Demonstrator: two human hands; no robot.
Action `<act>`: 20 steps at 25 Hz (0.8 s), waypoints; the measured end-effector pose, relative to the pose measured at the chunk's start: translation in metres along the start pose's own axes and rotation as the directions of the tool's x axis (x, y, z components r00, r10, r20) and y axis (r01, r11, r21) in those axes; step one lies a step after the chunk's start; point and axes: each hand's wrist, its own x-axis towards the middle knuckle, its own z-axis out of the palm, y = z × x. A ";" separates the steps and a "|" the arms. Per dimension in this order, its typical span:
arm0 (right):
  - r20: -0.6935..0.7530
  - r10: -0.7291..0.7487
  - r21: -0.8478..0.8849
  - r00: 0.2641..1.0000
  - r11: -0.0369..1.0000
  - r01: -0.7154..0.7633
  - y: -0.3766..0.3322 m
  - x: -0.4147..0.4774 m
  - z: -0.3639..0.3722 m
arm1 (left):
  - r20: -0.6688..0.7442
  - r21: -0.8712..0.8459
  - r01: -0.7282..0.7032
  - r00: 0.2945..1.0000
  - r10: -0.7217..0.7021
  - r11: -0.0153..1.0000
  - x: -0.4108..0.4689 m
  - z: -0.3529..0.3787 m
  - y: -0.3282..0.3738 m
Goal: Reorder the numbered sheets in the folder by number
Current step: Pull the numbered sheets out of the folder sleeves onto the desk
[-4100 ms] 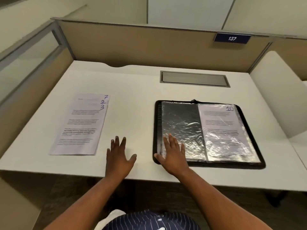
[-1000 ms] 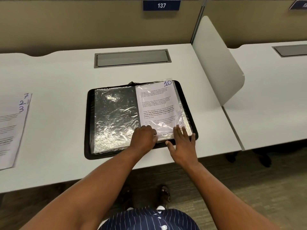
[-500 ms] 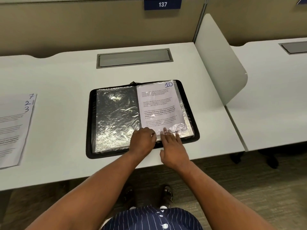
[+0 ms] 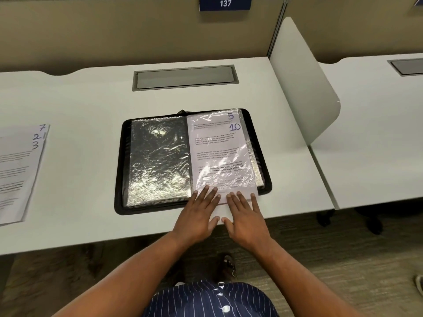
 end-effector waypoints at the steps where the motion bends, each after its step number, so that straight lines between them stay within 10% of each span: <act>1: -0.003 0.002 0.006 1.000 1.000 -0.002 0.000 -0.004 0.001 | 0.041 0.008 0.007 0.999 -0.007 1.000 -0.005 0.003 0.002; 8: -0.200 0.367 0.512 0.908 0.830 -0.223 0.017 -0.014 -0.021 | 0.203 -0.014 0.077 0.976 -0.072 0.997 -0.029 0.005 0.018; 13: 0.137 0.675 0.830 0.725 0.321 -0.456 0.040 -0.002 -0.040 | 0.221 -0.054 0.135 0.968 -0.120 0.989 -0.048 0.007 0.029; 20: 0.366 0.584 0.884 0.724 0.023 -0.466 0.064 -0.006 -0.030 | 0.038 -0.426 0.346 0.930 -0.365 0.836 -0.069 -0.003 0.047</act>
